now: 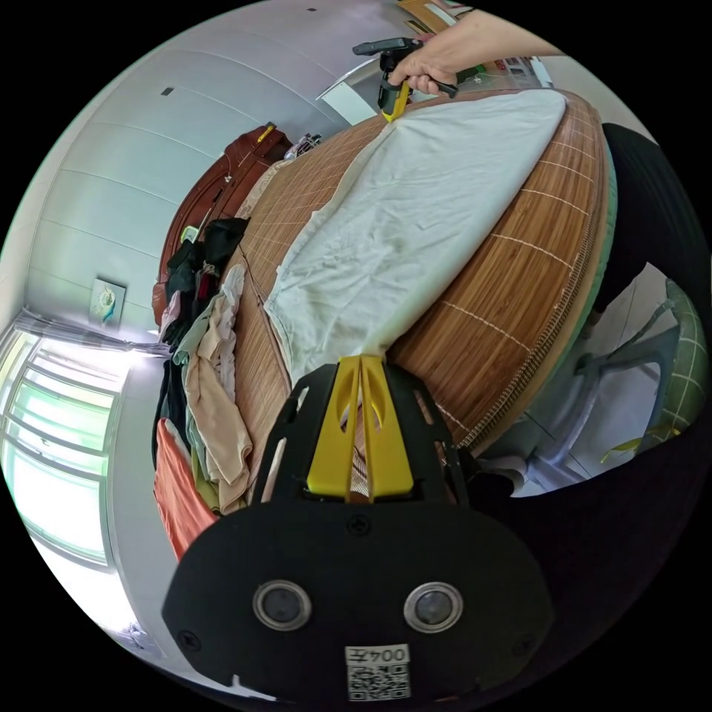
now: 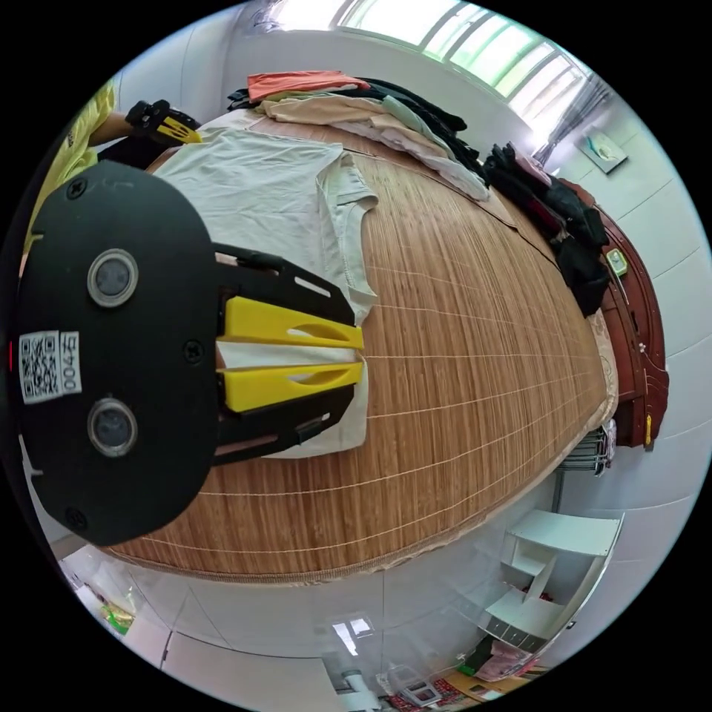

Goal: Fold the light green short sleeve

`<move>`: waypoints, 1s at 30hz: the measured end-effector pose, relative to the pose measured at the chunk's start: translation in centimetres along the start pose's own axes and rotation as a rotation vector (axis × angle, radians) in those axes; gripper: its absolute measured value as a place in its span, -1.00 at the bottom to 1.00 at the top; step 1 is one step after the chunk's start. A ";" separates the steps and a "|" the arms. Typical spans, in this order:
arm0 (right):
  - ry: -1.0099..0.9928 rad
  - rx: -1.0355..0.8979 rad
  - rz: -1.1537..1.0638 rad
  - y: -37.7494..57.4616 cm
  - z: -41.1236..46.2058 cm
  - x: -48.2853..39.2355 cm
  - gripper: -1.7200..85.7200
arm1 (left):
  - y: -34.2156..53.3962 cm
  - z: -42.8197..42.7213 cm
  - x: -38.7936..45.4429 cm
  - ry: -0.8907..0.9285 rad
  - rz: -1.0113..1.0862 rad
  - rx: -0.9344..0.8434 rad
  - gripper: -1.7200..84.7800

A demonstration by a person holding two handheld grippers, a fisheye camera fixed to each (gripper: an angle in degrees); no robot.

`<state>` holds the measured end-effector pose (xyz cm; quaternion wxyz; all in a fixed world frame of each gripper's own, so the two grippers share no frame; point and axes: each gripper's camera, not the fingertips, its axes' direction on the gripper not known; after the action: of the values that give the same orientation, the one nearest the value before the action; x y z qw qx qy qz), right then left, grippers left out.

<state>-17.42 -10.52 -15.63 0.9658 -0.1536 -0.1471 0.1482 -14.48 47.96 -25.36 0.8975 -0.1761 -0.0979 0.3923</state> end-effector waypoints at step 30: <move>-0.028 -0.345 -0.789 -12.0 7.1 -22.2 -0.77 | 0.1 0.0 0.3 -0.014 0.005 0.013 -0.96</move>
<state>-37.13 -26.98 -10.38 0.9067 -0.2427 -0.2301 -0.2570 -14.30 48.26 -25.42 0.8969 -0.1677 -0.1013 0.3964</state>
